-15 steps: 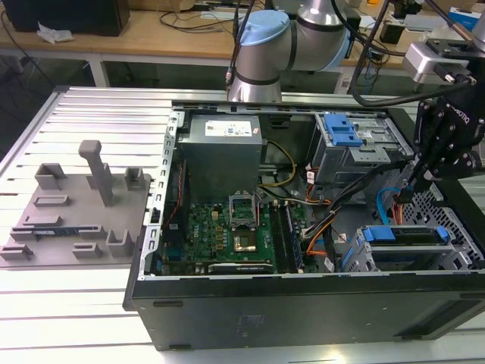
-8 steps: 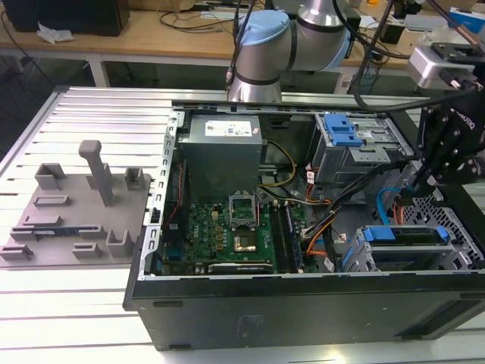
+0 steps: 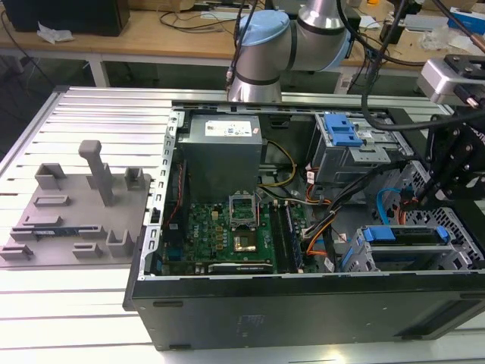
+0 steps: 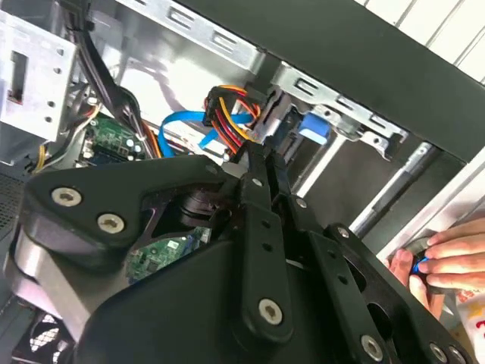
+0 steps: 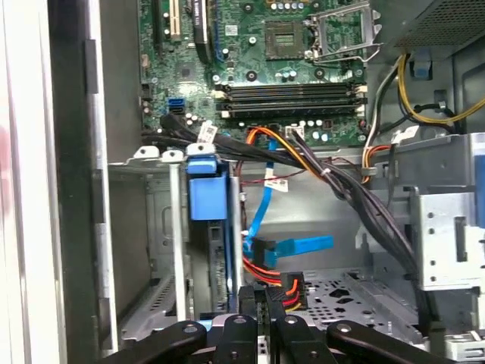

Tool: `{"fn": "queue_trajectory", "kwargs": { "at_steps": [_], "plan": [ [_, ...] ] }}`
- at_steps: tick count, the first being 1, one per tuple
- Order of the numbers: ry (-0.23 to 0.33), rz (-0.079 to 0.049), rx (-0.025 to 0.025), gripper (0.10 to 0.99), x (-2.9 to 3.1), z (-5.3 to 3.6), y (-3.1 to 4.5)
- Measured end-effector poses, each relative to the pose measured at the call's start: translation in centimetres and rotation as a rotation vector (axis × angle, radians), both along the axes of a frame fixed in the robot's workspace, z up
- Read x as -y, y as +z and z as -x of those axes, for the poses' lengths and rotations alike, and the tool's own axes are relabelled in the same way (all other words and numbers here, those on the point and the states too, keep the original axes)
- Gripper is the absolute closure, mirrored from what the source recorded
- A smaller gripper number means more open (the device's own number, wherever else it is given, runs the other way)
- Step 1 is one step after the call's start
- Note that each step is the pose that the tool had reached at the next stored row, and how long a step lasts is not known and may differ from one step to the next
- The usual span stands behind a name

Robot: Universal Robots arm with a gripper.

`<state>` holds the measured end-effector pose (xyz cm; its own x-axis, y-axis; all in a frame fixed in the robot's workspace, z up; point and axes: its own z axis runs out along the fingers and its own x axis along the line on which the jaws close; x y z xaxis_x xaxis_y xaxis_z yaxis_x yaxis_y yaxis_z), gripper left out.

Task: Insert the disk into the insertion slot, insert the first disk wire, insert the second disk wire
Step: 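Insert the first disk wire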

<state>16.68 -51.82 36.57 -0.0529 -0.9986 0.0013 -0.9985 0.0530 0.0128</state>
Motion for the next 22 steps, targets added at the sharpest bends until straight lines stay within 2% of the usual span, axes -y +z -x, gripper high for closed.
{"fn": "queue_trajectory", "kwargs": {
  "at_steps": [8,11,14,18,20,22],
  "plan": [
    [0.001,0.000,0.0000,0.922,0.10,0.00,-0.01],
    [0.001,0.000,-0.0001,0.922,0.30,0.00,-0.02],
    [0.001,0.000,-0.0027,0.922,0.47,0.01,-0.05],
    [0.001,0.000,-0.0061,0.922,0.84,0.00,-0.12],
    [0.001,0.000,-0.0062,0.922,1.24,0.00,-0.20],
    [0.001,0.000,-0.0062,0.922,1.39,0.00,-0.27]
  ]
}}
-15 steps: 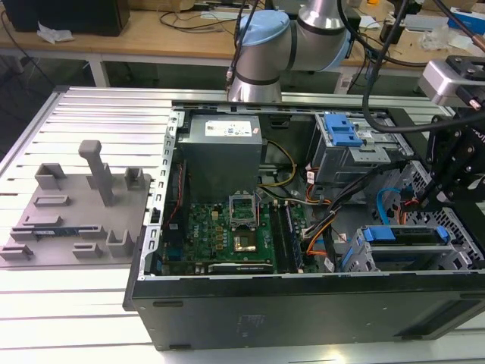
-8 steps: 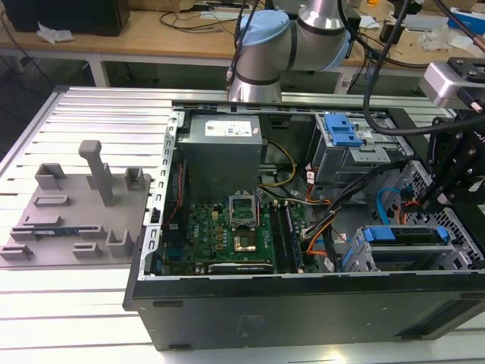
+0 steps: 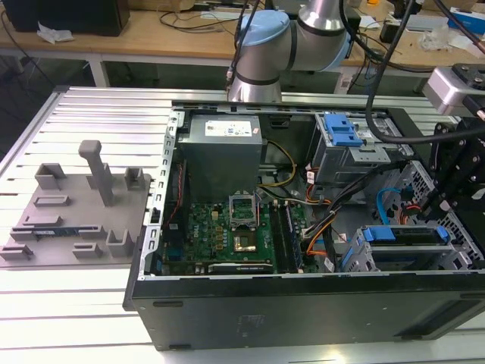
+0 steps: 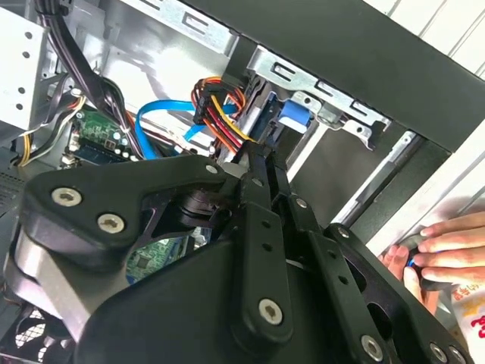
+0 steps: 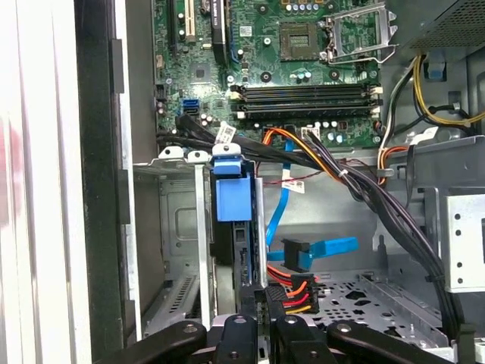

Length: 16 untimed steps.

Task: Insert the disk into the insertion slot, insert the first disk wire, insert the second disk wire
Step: 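Insert the first disk wire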

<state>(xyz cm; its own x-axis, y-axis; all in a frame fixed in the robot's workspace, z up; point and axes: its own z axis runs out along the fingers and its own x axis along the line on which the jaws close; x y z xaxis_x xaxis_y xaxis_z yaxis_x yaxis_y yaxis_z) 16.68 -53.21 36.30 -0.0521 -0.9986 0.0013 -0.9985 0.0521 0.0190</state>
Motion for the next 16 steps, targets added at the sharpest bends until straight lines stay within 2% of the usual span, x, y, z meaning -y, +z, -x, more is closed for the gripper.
{"fn": "queue_trajectory", "kwargs": {
  "at_steps": [13,16],
  "plan": [
    [-0.022,0.000,0.0002,0.922,0.05,0.00,-0.25],
    [-0.024,0.000,0.0094,0.922,0.07,0.01,-0.38]
  ]
}}
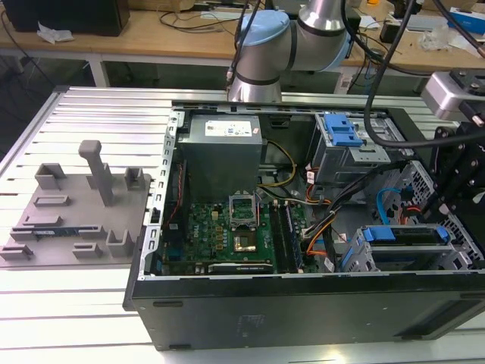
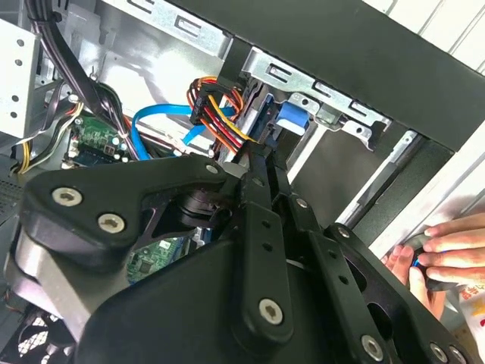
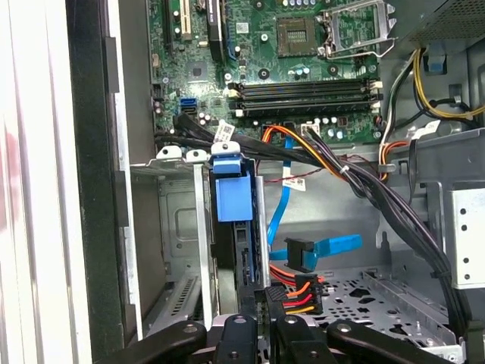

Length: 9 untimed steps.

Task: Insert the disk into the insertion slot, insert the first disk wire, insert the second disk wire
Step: 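Insert the first disk wire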

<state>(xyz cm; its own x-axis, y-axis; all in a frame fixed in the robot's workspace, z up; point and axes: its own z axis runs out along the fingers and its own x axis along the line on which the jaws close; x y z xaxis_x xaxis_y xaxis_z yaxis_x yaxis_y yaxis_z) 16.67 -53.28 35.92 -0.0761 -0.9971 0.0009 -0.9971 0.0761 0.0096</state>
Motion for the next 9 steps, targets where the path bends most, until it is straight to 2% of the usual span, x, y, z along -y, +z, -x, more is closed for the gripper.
{"fn": "queue_trajectory", "kwargs": {
  "at_steps": [3,5,9],
  "plan": [
    [-0.002,0.000,0.0078,0.922,0.00,0.14,-0.11],
    [-0.003,0.000,0.0109,0.922,0.00,0.42,-0.17],
    [-0.005,0.000,0.0113,0.922,0.00,0.43,-0.18]
  ]
}}
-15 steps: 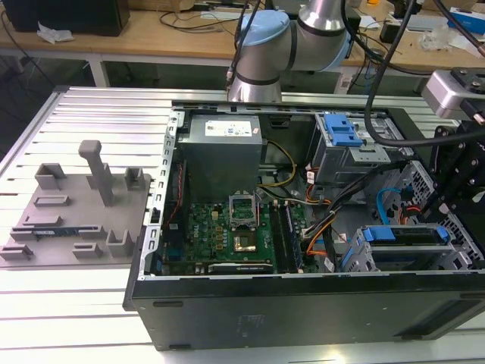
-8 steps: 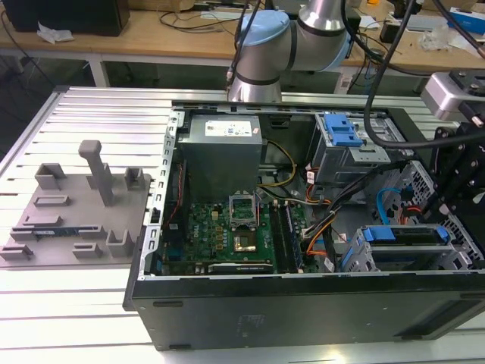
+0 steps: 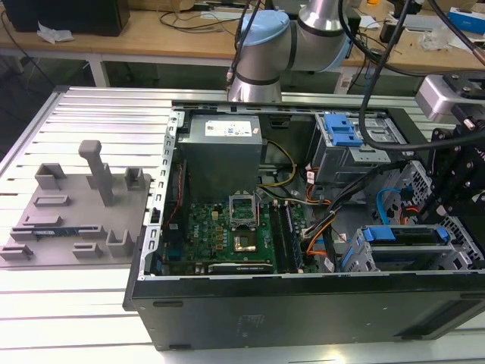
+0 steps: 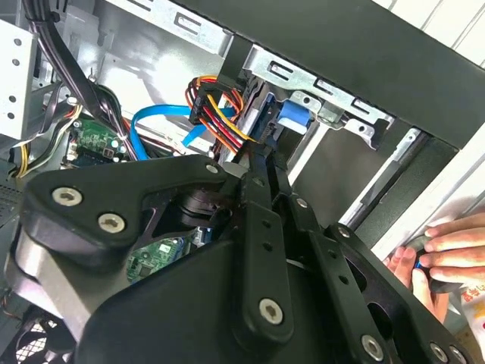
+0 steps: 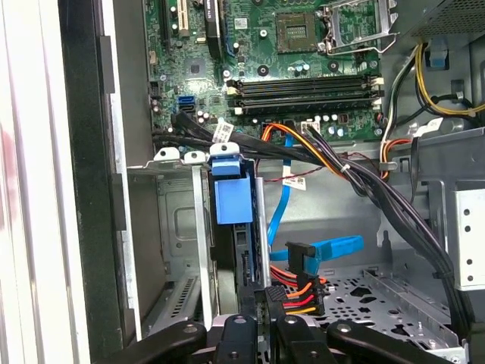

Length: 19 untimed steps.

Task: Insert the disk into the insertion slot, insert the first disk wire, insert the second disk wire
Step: 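Insert the first disk wire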

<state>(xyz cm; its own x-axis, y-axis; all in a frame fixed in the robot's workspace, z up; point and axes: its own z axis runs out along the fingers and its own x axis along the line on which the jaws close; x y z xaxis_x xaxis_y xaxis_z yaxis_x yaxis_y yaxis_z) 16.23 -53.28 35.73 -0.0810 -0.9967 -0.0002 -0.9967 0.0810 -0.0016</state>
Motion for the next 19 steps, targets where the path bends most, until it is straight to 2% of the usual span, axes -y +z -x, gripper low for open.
{"fn": "queue_trajectory", "kwargs": {
  "at_steps": [12,19],
  "plan": [
    [-0.006,0.000,0.0000,0.922,0.06,0.00,-0.16],
    [-0.042,0.000,0.0000,0.922,-0.01,-0.01,-0.25]
  ]
}}
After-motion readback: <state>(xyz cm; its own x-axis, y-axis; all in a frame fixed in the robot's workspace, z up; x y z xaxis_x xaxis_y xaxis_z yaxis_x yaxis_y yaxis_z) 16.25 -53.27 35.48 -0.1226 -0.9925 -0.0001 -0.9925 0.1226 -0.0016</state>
